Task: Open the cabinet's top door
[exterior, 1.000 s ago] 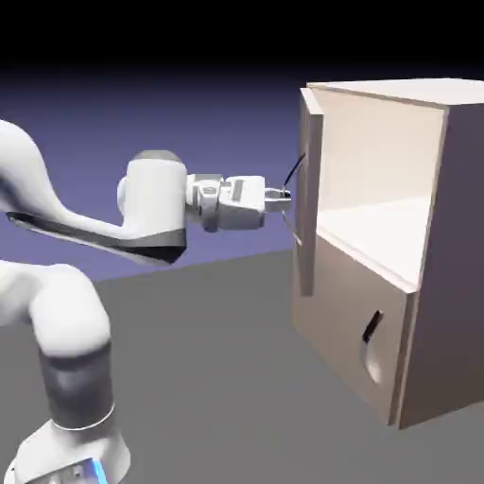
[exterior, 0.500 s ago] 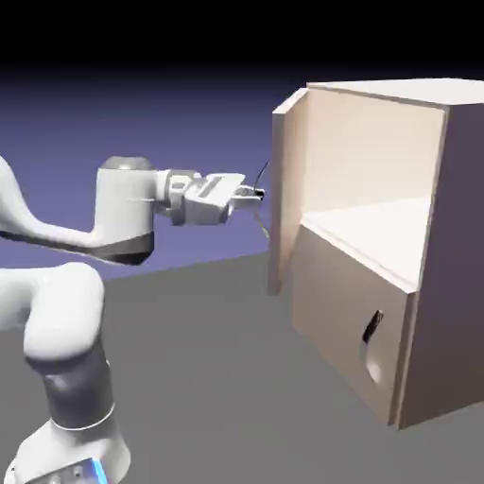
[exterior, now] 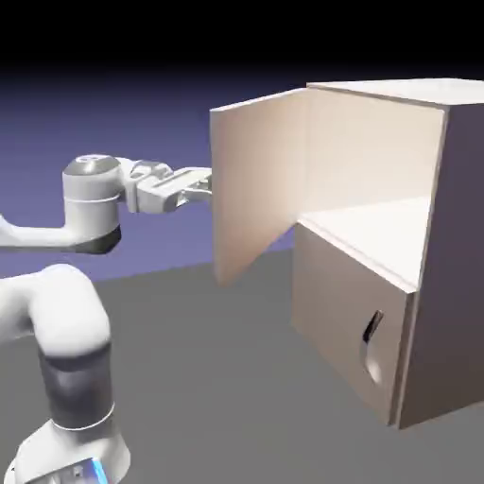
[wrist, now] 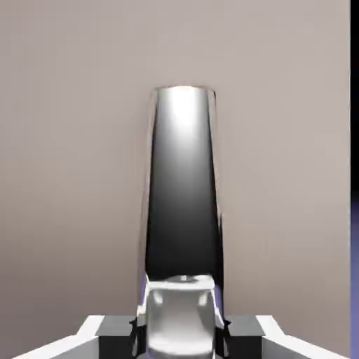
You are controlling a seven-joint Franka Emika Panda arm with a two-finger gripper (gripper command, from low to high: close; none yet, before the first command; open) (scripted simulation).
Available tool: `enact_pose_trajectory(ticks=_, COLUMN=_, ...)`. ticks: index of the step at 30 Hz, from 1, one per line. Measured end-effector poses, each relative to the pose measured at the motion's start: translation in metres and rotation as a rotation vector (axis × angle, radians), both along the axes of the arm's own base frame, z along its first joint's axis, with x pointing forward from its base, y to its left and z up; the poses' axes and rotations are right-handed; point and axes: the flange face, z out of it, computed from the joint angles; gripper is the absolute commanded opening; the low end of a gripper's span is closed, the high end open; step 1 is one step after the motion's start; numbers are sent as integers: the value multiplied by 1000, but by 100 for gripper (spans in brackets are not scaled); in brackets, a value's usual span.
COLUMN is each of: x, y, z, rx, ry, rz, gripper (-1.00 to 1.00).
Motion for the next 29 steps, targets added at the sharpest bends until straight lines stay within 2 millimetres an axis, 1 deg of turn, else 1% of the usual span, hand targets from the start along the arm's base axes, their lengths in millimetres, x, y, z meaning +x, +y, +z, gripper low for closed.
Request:
enact_pose_trajectory(ticks=6, x=-14, y=60, z=0, rx=1, ry=0, rz=-155, gripper=-100)
enact_pose_trajectory(ticks=13, x=-19, y=127, z=0, rx=1, ry=0, rz=-324, gripper=-100)
enact_pose_trajectory(ticks=21, x=-13, y=194, z=0, rx=1, ry=0, rz=-493, gripper=-100)
enact_pose_trajectory(ticks=29, x=2, y=251, z=0, rx=1, ry=0, rz=-642, gripper=-100)
